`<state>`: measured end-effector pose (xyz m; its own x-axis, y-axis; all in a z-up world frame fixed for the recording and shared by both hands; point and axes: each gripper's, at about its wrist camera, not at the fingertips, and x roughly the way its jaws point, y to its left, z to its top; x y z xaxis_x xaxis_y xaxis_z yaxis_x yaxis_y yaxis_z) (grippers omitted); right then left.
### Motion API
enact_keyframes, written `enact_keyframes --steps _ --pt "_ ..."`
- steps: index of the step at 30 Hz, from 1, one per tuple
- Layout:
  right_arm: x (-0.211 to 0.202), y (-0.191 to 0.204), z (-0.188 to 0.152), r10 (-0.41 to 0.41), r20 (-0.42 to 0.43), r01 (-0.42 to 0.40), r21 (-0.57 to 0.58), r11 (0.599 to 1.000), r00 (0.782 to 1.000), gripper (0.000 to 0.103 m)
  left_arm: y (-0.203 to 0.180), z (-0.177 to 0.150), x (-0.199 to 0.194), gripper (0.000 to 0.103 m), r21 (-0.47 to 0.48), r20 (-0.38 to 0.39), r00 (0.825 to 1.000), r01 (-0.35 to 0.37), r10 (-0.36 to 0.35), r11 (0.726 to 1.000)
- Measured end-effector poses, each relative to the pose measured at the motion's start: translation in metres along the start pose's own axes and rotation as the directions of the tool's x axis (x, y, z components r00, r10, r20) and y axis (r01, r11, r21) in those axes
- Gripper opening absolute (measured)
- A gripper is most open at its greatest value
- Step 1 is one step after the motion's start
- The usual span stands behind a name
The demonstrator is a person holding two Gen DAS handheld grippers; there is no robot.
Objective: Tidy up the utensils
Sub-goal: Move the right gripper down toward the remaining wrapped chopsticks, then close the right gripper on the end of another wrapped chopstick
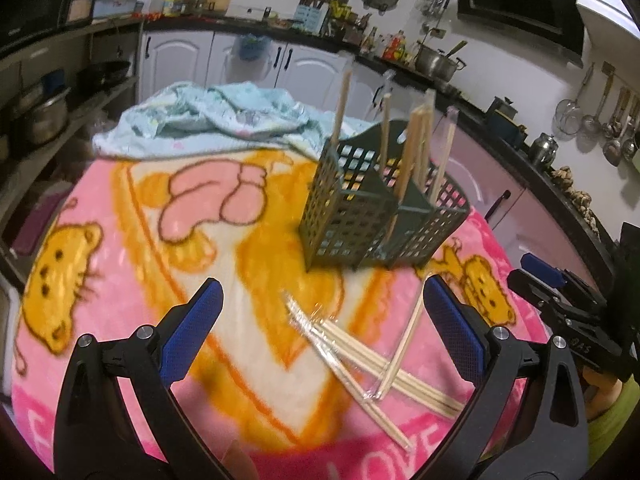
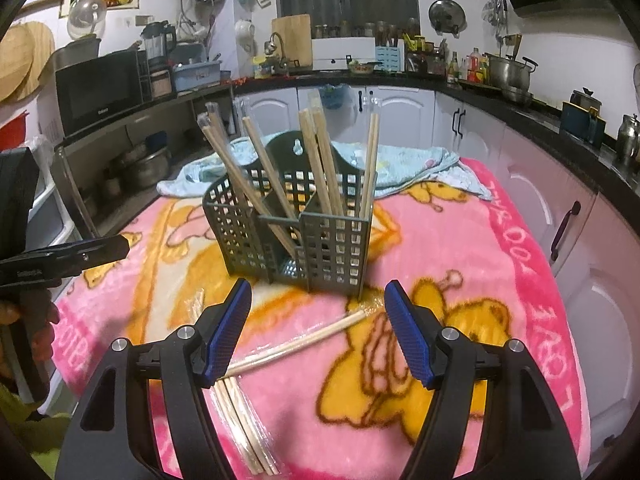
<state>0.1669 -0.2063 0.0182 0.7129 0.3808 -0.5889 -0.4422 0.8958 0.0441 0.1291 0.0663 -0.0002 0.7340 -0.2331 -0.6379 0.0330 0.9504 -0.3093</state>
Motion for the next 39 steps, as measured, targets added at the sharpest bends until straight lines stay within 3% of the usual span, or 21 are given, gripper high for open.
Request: enact_keyframes --steps 8,14,21,33,39 --pt "0.013 -0.001 -0.007 -0.015 -0.035 0.015 -0.005 1.0 0.999 0.067 0.02 -0.016 0.027 0.091 -0.081 -0.089 0.995 0.027 -0.034 0.996" --pt "0.024 -0.006 -0.012 -0.027 -0.059 0.027 0.004 1.0 0.998 0.067 0.029 -0.029 0.048 0.067 -0.136 -0.163 0.983 0.059 -0.081 0.989" --pt "0.041 -0.012 -0.02 -0.043 -0.098 0.045 0.019 0.999 0.994 0.067 0.031 -0.039 0.068 0.056 -0.177 -0.211 0.968 0.097 -0.134 0.979" --pt "0.08 -0.028 -0.026 -0.049 -0.179 0.065 0.084 0.994 0.983 0.066 0.04 -0.033 0.088 0.039 -0.263 -0.215 0.963 0.104 -0.164 0.959" --pt "0.094 -0.03 -0.023 -0.044 -0.202 0.065 0.1 0.993 0.978 0.066 0.042 -0.031 0.094 0.018 -0.264 -0.224 0.962 0.097 -0.158 0.96"
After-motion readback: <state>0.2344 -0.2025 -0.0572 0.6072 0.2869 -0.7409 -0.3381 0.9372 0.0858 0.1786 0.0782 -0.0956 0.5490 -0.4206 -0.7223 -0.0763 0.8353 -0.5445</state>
